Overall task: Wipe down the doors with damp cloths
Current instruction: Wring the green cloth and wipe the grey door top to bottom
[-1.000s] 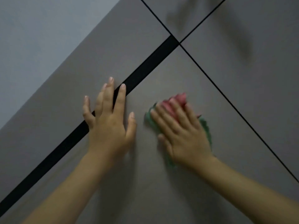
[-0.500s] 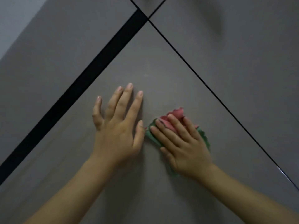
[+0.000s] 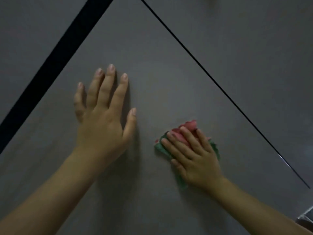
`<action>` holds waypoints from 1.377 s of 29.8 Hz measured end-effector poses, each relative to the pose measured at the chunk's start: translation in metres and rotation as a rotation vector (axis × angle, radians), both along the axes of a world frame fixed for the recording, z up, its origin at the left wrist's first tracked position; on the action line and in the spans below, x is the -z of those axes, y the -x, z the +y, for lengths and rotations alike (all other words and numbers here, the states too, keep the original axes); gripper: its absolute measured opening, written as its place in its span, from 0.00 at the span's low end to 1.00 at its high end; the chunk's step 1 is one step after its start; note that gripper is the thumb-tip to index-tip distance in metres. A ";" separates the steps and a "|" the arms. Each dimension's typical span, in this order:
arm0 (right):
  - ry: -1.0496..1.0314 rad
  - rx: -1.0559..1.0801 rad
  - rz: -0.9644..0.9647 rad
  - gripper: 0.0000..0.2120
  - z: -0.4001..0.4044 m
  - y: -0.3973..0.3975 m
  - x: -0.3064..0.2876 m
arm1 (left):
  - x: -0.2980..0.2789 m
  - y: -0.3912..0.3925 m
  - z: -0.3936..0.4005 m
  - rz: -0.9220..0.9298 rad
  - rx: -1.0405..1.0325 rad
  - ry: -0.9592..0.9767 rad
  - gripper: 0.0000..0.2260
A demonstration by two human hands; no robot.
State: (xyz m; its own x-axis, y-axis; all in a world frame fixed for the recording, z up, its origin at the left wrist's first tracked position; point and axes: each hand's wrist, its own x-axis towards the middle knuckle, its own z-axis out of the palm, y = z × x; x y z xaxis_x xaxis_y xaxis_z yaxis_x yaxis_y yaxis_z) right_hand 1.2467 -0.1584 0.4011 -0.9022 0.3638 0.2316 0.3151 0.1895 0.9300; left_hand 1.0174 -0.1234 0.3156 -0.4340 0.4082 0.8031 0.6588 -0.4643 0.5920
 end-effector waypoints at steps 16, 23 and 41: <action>-0.084 0.005 0.146 0.22 -0.010 -0.032 0.007 | -0.010 -0.029 -0.012 0.018 -0.037 -0.068 0.27; -0.244 -0.001 0.647 0.26 0.009 -0.013 -0.005 | -0.002 -0.062 -0.017 0.144 0.025 -0.068 0.27; -0.197 0.037 0.589 0.24 -0.007 -0.046 0.025 | -0.007 -0.065 -0.013 0.122 0.083 -0.081 0.33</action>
